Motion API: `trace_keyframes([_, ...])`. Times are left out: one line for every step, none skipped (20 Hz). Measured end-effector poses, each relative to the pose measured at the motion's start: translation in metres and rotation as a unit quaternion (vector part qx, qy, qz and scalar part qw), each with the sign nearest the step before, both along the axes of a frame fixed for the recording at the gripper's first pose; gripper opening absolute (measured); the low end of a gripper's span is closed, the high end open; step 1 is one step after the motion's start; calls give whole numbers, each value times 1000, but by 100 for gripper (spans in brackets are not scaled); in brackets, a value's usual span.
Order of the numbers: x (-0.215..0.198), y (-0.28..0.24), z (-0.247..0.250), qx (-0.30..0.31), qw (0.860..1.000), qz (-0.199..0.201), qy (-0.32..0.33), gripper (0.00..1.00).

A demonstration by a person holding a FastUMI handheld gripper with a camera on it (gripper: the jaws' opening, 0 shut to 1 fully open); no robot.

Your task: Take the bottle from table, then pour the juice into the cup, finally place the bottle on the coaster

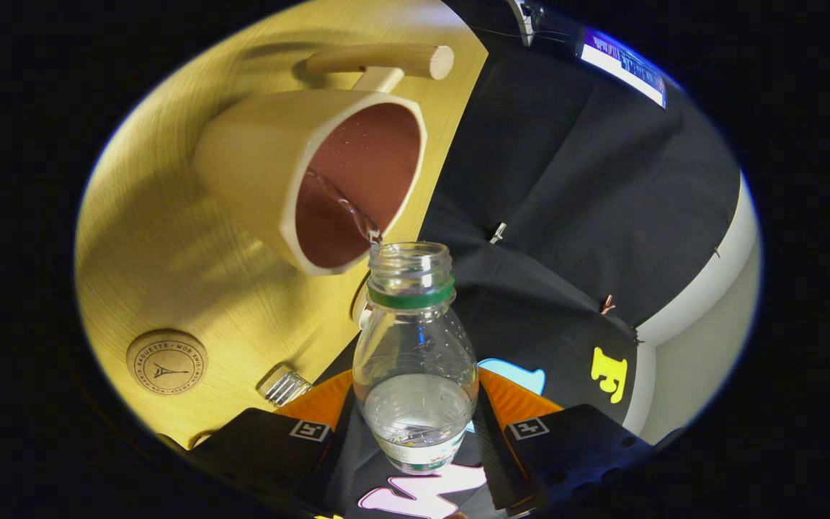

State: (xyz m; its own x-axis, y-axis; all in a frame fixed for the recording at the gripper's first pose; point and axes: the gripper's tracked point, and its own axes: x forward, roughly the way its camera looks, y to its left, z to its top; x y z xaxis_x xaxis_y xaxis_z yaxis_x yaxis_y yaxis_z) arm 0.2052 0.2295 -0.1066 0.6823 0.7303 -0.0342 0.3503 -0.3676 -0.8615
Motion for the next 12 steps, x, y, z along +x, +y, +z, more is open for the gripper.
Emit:
trace_keyframes([-1, 3, 1, -3, 1000, 6, -3, 74])
trace_keyframes([-2, 5, 1, -4, 1000, 9, -4, 74])
trace_keyframes([-2, 6, 1, -6, 1000, 11, -5, 74])
trace_keyframes([-4, 8, -1, -10, 1000, 16, -8, 74])
trace_keyframes([-5, 11, 1, -14, 1000, 21, -11, 74])
trace_keyframes([-6, 13, 0, -18, 999, 26, -13, 74])
trace_keyframes([-7, 12, -1, -22, 999, 29, -14, 74])
trace_keyframes([-7, 12, -1, -26, 999, 33, -15, 74])
trace_keyframes([-10, 11, -2, -29, 999, 37, -17, 74])
trace_keyframes([-11, 10, -5, -33, 999, 39, -18, 74])
trace_keyframes([-14, 11, -5, -37, 998, 40, -20, 74])
trace_keyframes([-14, 12, -3, -38, 998, 41, -22, 74])
